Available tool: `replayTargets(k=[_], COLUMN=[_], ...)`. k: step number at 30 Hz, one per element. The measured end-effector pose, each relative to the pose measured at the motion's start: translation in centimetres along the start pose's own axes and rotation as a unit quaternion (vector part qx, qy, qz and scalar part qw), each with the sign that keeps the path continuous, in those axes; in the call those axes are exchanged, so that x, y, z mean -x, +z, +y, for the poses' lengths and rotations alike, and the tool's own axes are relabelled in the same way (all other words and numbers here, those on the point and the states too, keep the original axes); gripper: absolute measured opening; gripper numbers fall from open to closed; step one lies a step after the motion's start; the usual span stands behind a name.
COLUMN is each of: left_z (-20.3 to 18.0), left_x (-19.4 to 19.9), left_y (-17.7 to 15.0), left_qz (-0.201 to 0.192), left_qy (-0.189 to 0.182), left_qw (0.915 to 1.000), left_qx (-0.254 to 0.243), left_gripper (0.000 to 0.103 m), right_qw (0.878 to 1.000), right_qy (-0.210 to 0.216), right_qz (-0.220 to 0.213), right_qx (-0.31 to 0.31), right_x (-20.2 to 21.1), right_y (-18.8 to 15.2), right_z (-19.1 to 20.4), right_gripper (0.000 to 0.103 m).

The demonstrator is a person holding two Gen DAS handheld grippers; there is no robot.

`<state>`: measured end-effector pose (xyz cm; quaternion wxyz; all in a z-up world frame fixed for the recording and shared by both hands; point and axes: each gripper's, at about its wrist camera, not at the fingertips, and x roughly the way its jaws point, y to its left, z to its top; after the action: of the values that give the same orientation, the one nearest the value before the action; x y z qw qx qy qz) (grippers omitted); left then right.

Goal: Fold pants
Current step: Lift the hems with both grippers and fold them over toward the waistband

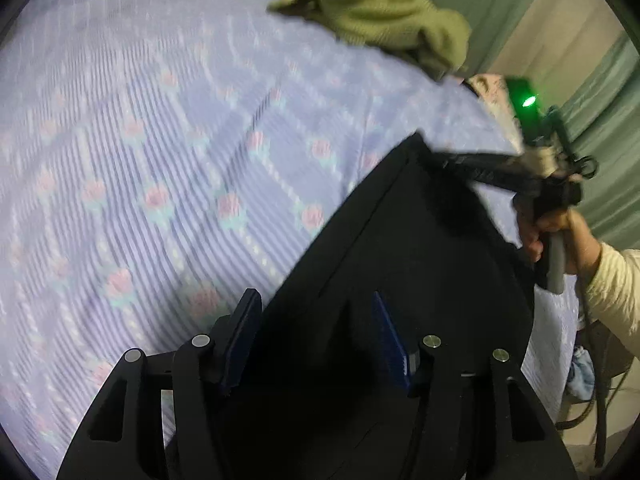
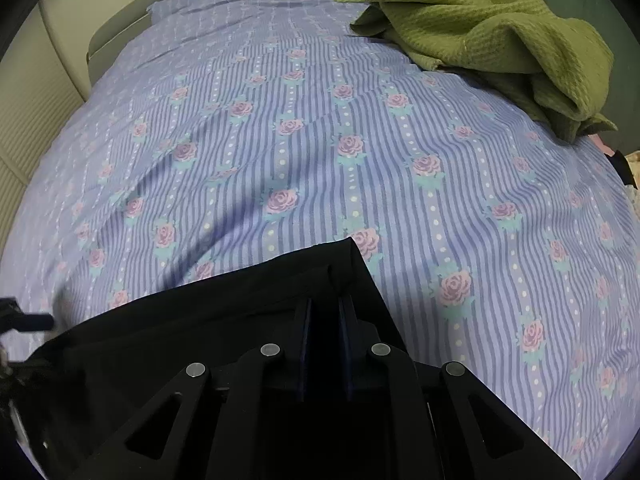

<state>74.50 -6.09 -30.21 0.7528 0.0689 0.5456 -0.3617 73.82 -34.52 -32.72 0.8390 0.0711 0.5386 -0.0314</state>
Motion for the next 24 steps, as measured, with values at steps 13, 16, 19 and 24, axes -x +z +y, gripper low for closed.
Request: replayTargets(k=[13, 16, 19, 24], left_z=[1.0, 0.9, 1.0, 1.4], left_x=[-4.7, -4.4, -4.5, -5.2], left_y=[-0.9, -0.8, -0.7, -1.0], left_qz=[0.083, 0.074, 0.074, 0.077], left_qy=[-0.012, -0.012, -0.012, -0.023], left_qw=[0.9964, 0.9971, 0.9972, 0.9964], left_qx=[0.007, 0.012, 0.008, 0.024], left_gripper=[0.035, 0.035, 0.035, 0.025], right_qw=[1.000, 0.999, 0.999, 0.999], right_qy=[0.001, 0.025, 0.036, 0.031], right_qz=[-0.013, -0.009, -0.019, -0.004], right_qx=[-0.018, -0.018, -0.027, -0.019], right_x=[0.4, 0.4, 0.4, -1.1], right_y=[0.2, 0.1, 0.2, 0.7], right_z=[-1.0, -1.1, -1.3, -0.9], right_gripper=[0.009, 0.009, 0.034, 0.036])
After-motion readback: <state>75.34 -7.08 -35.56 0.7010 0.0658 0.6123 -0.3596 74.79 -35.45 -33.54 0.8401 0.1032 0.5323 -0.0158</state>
